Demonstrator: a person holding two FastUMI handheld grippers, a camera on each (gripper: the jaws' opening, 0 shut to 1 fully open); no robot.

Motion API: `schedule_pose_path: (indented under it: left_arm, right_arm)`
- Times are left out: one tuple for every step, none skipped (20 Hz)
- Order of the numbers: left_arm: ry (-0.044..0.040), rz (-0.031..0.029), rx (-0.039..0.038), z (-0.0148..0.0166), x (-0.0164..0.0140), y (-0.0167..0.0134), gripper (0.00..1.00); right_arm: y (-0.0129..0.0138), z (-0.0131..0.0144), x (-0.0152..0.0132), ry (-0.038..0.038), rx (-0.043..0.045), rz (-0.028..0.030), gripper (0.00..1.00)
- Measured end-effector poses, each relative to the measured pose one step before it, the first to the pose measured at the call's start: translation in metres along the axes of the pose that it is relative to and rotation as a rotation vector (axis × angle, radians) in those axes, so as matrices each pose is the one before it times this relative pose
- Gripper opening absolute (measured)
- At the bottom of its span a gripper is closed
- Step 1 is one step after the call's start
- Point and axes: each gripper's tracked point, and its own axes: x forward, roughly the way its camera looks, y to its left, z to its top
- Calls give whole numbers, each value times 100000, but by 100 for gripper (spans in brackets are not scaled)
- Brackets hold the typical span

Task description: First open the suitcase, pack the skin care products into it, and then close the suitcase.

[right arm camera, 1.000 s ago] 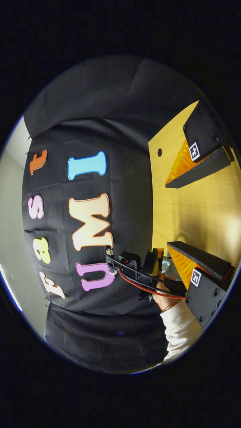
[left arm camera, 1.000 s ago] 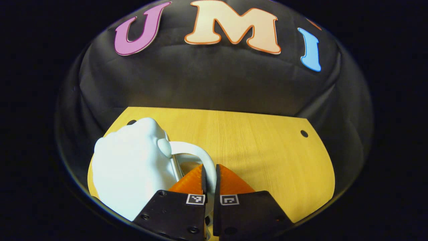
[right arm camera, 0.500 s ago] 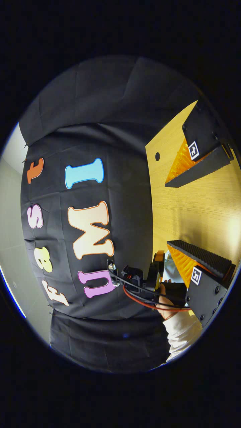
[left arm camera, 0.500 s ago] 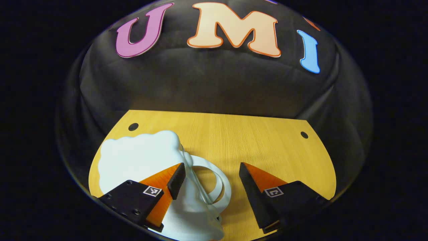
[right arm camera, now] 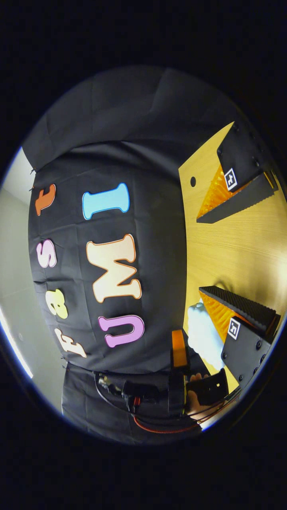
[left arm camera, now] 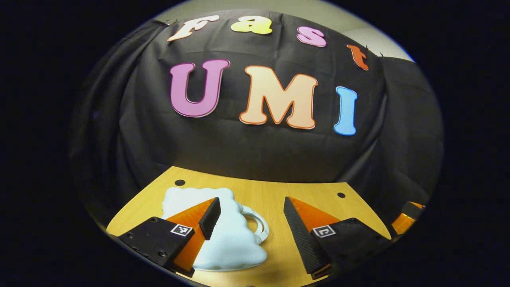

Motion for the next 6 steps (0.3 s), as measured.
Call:
schedule_pose_path:
  left_arm:
    - [-2413, -12, -3828, 496, -972, 0, 94]
    - [-1224, -437, -4012, -35, -1041, -130, 94]
    - [-3073, 800, -2002, 285, -600, 257, 94]
    - [-2114, 1229, -499, 329, -282, 689, 94]
    - [-453, 1703, 886, -237, -383, 611, 94]
    - [650, 1263, 1332, -612, -292, 402, 94]
  right_arm:
    - [95, 270, -141, -932, -228, 474, 99]
    - [111, 250, -179, -710, -166, 375, 99]
    - [75, 107, -184, -638, -171, 446, 99]
    - [158, 150, -148, -543, -214, 272, 99]
    - [96, 53, -183, -384, -178, 354, 99]
    - [214, 84, -43, -281, -354, 402, 99]
